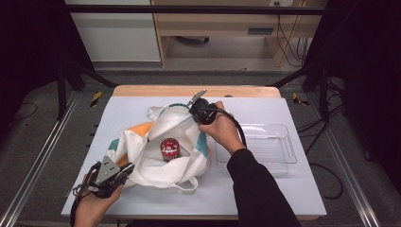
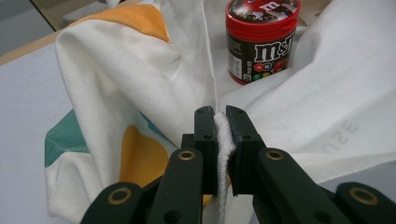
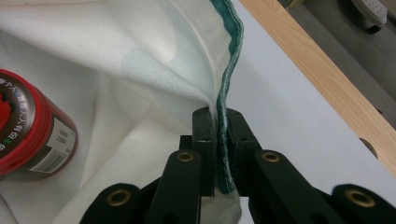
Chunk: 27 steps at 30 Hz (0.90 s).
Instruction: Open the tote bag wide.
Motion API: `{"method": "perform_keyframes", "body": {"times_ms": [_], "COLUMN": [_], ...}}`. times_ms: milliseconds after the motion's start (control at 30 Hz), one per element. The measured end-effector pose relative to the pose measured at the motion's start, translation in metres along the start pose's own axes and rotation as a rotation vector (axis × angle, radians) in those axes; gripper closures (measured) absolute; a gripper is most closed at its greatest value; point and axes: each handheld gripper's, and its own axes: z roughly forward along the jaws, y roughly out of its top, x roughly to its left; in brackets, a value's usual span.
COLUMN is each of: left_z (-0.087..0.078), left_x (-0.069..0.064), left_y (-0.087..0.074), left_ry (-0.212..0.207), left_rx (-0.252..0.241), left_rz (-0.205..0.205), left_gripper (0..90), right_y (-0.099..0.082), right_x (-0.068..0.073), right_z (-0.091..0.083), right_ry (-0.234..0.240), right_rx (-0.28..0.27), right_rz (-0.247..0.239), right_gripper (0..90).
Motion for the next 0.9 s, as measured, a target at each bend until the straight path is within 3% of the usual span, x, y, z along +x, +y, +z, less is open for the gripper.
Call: {"method": "perform_keyframes", "body": {"times_ms": [367, 600, 733, 900], "left_z": [-0.004, -0.001, 0.001, 0.001], "left_x": [0.001, 0.0, -0.003, -0.001], "left_y": [-0.004, -0.007, -0.008, -0.009], "left_ry": [-0.002, -0.008, -0.006, -0.008], "left_rx": [0.006, 0.035, 0.054, 0.044], "left_rz": [-0.003, 0.009, 0.026, 0.007], "left_gripper": [83.8, 83.9, 84.1, 84.1], "right_y": [0.0, -0.011, -0.014, -0.013], "right_x": [-0.005, -0.006, -0.007, -0.006], "right_z": [-0.006, 0.005, 0.009, 0.008], "right_ry": [-0.004, 0.007, -0.01, -0.012], "right_rx": [-0.016, 0.024, 0.04, 0.05], "right_rz": [0.004, 0.015, 0.012, 0.014], "right_gripper": [84.9, 84.9, 84.8, 84.7]}}
